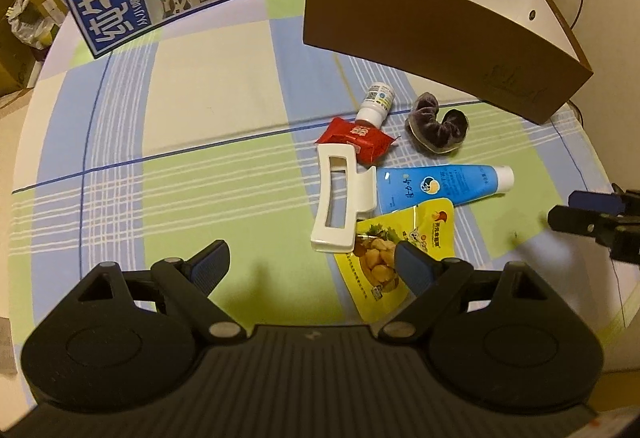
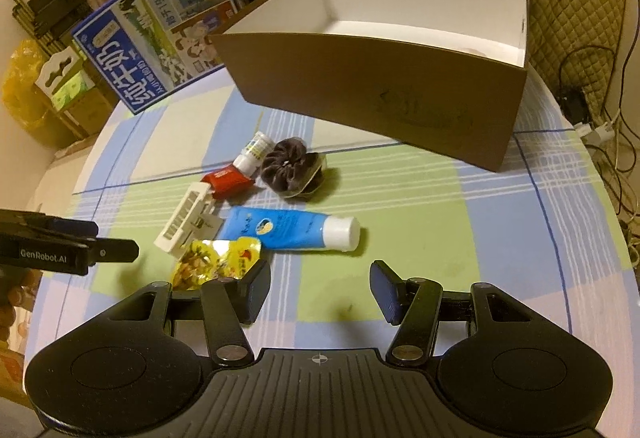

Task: Organize objects
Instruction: 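Move both tools back over the loose items on the table, then grasp the white plastic hair clip with the left gripper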

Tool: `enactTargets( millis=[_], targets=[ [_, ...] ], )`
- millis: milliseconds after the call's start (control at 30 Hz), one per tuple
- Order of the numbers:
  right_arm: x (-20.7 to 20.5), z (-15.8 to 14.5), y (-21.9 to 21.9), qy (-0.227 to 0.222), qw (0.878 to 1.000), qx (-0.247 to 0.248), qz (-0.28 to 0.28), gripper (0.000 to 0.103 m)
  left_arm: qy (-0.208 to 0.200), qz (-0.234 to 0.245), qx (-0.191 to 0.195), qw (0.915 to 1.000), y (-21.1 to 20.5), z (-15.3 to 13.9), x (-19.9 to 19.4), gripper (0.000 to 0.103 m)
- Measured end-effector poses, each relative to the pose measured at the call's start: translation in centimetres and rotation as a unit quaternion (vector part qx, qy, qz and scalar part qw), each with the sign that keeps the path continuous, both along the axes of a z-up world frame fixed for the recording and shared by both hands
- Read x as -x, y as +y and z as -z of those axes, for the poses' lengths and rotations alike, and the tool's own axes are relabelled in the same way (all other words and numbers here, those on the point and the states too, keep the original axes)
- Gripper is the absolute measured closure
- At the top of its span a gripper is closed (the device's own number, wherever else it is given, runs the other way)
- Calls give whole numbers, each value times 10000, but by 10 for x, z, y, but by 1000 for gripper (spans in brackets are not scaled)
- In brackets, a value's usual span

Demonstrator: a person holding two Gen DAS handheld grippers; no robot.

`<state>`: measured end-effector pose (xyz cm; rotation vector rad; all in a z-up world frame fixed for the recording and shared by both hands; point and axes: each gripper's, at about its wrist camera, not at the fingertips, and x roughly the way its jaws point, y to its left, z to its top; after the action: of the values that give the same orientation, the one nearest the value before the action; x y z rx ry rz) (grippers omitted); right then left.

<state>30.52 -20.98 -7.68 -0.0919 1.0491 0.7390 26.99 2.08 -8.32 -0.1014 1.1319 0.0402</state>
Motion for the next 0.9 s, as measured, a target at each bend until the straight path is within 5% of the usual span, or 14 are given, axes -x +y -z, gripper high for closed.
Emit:
enactTargets(
  millis=[600, 800, 900],
  targets=[
    [-29, 17, -21, 184, 9980, 146, 582, 50, 148, 463, -68, 9988, -17, 41, -55, 32],
    [-32, 19, -20, 211, 9978, 145, 607, 50, 254, 562, -72, 9981, -18, 53, -68, 49],
    [-33, 19, -16, 175, 9984, 131, 513, 50, 270, 598, -46, 9978, -17, 56, -69, 67]
  ],
)
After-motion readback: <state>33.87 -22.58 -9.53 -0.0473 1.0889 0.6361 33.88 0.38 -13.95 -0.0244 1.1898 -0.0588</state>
